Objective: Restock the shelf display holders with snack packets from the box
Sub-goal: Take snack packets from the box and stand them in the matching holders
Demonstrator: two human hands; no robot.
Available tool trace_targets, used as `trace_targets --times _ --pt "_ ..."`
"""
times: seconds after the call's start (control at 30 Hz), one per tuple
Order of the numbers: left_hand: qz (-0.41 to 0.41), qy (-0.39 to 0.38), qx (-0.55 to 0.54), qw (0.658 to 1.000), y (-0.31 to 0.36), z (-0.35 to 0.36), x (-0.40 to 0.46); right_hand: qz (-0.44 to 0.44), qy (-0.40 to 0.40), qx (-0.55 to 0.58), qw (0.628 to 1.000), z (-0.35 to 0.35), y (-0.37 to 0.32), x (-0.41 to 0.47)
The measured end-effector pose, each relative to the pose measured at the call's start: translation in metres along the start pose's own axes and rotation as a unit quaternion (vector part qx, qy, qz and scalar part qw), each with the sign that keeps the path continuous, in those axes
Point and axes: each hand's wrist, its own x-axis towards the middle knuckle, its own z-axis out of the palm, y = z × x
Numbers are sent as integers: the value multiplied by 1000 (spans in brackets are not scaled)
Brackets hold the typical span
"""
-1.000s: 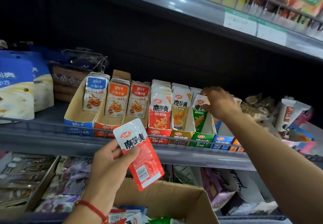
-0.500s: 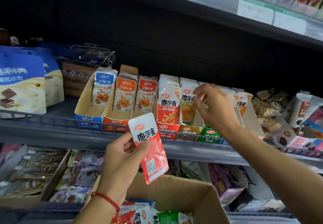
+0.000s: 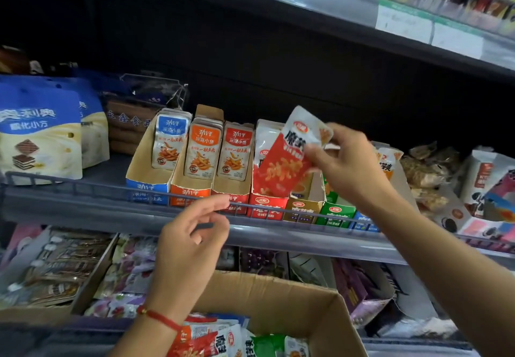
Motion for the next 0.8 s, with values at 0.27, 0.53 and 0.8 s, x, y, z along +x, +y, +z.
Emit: trace_targets --times 0.27,0.53,0.8 --pt "-22 59 48 997 -6 -11 9 -67 -36 -104 992 20 26 42" --pt "-75 -12 149 986 -15 -25 8 -105 81 -257 957 56 50 9" --pt "-98 -168 290 937 -30 -34 -18 -148 -376 -172 898 133 78 -123"
